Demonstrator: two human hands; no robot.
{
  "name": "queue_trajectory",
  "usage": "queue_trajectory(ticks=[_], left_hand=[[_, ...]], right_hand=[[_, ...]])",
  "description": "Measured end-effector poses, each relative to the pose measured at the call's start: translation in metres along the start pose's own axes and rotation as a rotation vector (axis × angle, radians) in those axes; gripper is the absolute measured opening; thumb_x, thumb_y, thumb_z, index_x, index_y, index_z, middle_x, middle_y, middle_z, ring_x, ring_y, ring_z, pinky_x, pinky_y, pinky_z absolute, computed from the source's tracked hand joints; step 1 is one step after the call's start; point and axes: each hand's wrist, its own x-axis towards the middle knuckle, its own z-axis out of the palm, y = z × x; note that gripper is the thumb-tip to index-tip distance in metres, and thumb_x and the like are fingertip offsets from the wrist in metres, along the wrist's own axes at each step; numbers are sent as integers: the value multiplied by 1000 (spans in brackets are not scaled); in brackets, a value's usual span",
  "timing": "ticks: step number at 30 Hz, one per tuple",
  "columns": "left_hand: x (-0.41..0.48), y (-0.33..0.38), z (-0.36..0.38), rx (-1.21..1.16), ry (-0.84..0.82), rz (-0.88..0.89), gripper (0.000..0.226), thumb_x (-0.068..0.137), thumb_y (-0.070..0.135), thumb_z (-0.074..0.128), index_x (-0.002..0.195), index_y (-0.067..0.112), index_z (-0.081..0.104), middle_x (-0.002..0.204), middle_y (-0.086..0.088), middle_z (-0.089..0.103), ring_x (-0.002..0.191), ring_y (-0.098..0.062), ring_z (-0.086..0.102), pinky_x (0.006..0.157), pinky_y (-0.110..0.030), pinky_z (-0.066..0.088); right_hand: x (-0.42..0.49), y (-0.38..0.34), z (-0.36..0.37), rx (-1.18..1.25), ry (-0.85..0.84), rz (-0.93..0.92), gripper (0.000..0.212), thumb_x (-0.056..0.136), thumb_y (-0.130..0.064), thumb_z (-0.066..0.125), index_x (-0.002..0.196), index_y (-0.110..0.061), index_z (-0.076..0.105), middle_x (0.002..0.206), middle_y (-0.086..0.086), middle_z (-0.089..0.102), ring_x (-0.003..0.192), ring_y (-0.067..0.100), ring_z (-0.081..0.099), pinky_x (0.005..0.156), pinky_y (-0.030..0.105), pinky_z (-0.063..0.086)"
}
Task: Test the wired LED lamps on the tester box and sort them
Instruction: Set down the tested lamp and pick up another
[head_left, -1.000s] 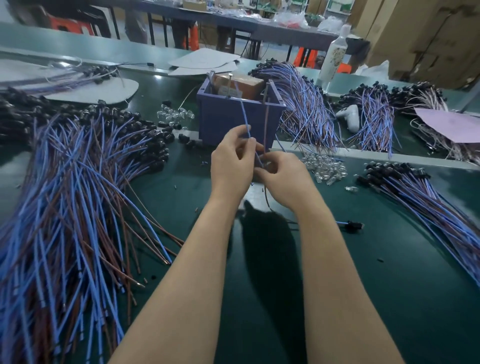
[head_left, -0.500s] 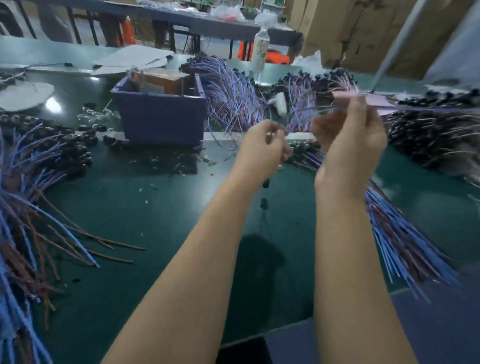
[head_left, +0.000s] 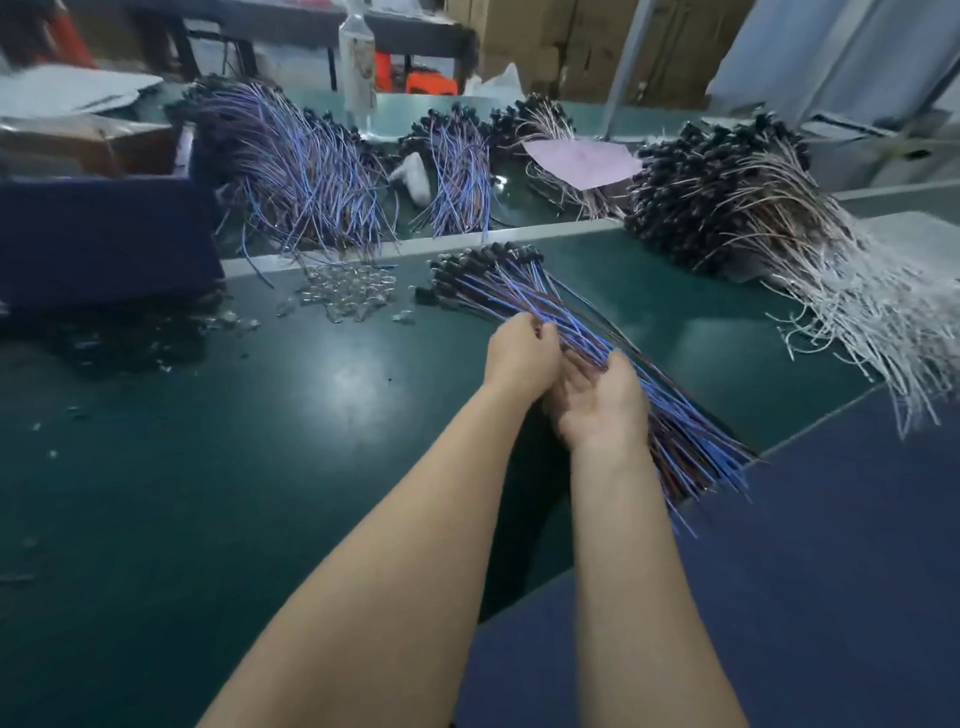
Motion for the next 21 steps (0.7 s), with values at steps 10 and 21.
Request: queue_trajectory(ticks=[10,21], left_hand=[[12,-14,-19,114,99,-58,27,89,35,58,95,9,58,101,-7,65,98,-25,59,71,-26,38],[-66,-70,-219,-503,815,-18,14,91,6,48,90,19,54,96,-8,62,83,-18,56,83,-38,50]], right_hand=[[-3,18,14,-65,10,-27,21,98,-15,39,92,-2,54,88,10,61,80,20,62,80,30,52],[-66,172,111,-707,-546,-28,20,95,-4,45,83,-13,58,73,4,63,62,12,58,55,16,49]])
